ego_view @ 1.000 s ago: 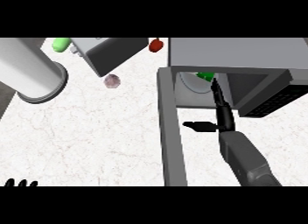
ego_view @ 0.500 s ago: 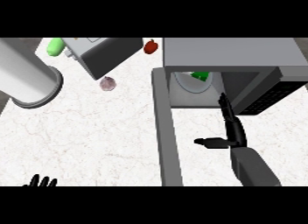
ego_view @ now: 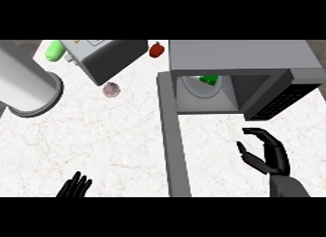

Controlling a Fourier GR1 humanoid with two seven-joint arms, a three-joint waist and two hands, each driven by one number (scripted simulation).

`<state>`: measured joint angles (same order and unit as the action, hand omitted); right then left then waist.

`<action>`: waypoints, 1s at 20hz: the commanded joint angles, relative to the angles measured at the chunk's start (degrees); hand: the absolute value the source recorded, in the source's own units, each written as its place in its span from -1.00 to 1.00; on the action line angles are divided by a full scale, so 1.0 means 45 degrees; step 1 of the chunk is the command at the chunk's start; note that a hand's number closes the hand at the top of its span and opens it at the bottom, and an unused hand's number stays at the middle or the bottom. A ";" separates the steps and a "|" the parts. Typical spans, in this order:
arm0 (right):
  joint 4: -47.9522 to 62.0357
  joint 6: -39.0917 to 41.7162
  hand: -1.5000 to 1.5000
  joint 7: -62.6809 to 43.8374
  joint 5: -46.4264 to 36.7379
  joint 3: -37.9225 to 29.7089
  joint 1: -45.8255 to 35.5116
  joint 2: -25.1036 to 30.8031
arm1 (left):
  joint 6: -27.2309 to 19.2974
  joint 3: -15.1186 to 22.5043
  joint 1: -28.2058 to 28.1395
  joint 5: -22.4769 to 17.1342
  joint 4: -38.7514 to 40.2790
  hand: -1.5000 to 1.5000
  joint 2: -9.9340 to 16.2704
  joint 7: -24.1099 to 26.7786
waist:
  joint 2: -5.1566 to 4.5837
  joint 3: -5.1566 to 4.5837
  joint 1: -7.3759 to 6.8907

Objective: Pick up the milk, place it into the microwave and close the microwave

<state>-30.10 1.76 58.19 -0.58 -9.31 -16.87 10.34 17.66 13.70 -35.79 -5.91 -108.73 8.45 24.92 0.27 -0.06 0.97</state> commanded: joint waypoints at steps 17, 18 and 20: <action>-0.2687 0.3821 -1.00 -0.0456 0.2550 -0.1565 0.3755 0.3174 | -0.2711 0.1204 0.6896 0.3111 0.4490 1.00 -0.1863 -0.2208 | -0.0066 0.0014 -0.0112; -0.2783 0.3544 -1.00 -0.0743 0.2613 -0.1534 0.3483 0.2952 | -0.2295 0.1389 0.6918 0.3539 0.4782 1.00 -0.1866 -0.1982 | -0.0063 0.0014 -0.0146; -0.2421 0.3887 -1.00 -0.0372 0.2585 -0.1443 0.3387 0.3094 | -0.1745 0.1946 0.7603 0.4030 0.5993 1.00 -0.1736 -0.2334 | -0.0098 0.0025 -0.0054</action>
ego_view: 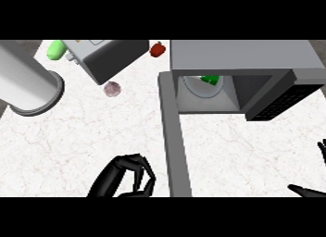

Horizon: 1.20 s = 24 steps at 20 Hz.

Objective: Pick up the milk, place it into the microwave and close the microwave

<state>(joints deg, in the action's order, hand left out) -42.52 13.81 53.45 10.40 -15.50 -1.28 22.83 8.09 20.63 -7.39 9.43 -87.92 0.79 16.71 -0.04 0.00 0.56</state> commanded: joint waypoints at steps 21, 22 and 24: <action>-0.1845 0.2773 -1.00 0.0043 0.1140 0.0728 -0.0019 0.1219 | -0.4069 0.7877 0.6203 -0.3819 0.5677 1.00 -0.0165 -0.0824 | -0.0083 -0.0041 0.0786; -0.2039 0.2412 -1.00 0.0289 0.0916 0.1017 0.0232 0.0800 | -0.4585 0.8099 0.6389 -0.3950 0.5731 1.00 -0.0163 -0.0568 | -0.0098 -0.0044 0.0908; -0.2351 0.2567 -1.00 -0.0208 0.1193 0.1022 -0.0226 0.1066 | -0.4719 0.8049 0.7327 -0.4689 0.5698 -1.00 -0.0160 -0.1135 | -0.0154 -0.0054 0.1229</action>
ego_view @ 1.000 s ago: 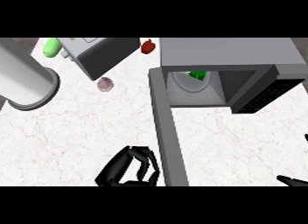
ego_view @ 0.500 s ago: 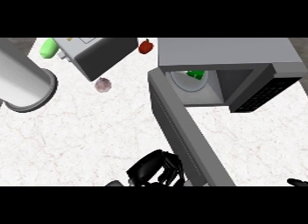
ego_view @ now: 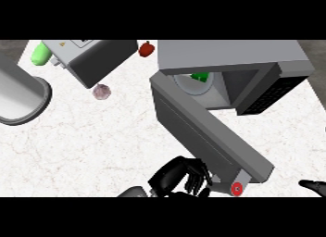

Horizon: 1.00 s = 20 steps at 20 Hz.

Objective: Pick up the milk, place it into the microwave and close the microwave

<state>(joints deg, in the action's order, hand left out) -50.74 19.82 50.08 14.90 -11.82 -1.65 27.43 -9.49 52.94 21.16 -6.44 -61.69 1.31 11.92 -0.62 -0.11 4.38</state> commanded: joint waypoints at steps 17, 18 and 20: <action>-0.2703 0.1624 -1.00 -0.1314 0.1030 0.1195 -0.0845 0.0582 | -0.3941 0.0565 0.5103 -0.3912 0.1099 1.00 -0.0275 0.0434 | -0.0369 -0.0041 0.2180; -0.2804 0.1733 -1.00 -0.1595 0.1179 0.1136 -0.0977 0.0821 | -0.4024 0.0409 0.5321 -0.4129 0.1235 1.00 -0.0277 0.0465 | -0.0386 -0.0047 0.2189; -0.2867 0.1811 -1.00 -0.1612 0.1229 0.1246 -0.1091 0.0803 | -0.4194 0.0409 0.5744 -0.4280 0.1454 1.00 -0.0281 0.0532 | -0.0507 -0.0005 0.2457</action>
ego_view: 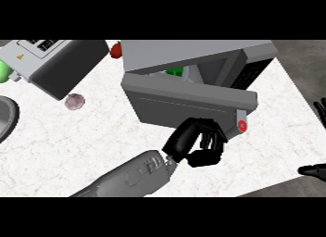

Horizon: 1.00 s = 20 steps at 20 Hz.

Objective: Pick up the milk, place it into the microwave and close the microwave

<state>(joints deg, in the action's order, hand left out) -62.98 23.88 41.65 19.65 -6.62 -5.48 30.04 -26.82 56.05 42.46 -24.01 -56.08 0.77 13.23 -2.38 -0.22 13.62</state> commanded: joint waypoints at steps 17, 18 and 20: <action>-0.1141 0.1597 -1.00 -0.1006 0.1460 0.0309 -0.1865 0.0673 | -0.1038 -0.1353 0.4191 -0.2148 0.2363 1.00 -0.0155 0.0148 | -0.0611 0.0100 0.1653; -0.1203 0.1712 -1.00 -0.1006 0.1579 0.0273 -0.1889 0.0730 | -0.1076 -0.1452 0.4317 -0.2247 0.2481 1.00 -0.0154 0.0112 | -0.0626 0.0110 0.1814; -0.1267 0.1853 -1.00 -0.1188 0.1622 0.0468 -0.2058 0.0708 | -0.1233 -0.1412 0.4443 -0.2355 0.2457 1.00 -0.0151 0.0114 | -0.0654 0.0126 0.1765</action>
<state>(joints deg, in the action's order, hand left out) -68.54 28.58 35.24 25.96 -5.00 -13.53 32.90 -32.46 50.91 57.13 -33.83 -46.91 1.83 13.56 -4.88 0.21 20.39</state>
